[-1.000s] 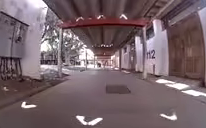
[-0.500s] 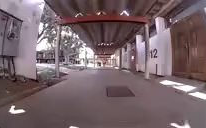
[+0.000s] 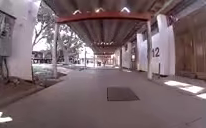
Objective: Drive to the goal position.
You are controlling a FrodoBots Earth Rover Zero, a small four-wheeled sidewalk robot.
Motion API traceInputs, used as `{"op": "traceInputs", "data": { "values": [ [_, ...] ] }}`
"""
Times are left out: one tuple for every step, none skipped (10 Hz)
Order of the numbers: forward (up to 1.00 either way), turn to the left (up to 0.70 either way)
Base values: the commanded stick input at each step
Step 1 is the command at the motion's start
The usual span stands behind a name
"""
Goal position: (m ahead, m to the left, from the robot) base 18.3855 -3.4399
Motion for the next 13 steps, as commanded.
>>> {"op": "traceInputs", "data": {
  "values": [
    [0.5, 0.0],
    [0.5, 0.0],
    [0.5, 0.0],
    [0.5, 0.0],
    [0.5, 0.0],
    [0.5, 0.0],
    [0.5, 0.0],
    [0.5, 0.0],
    [0.5, 0.0],
    [0.5, 0.0],
    [0.5, 0.0],
    [0.5, 0.0],
    [0.5, 0.0]
  ]
}}
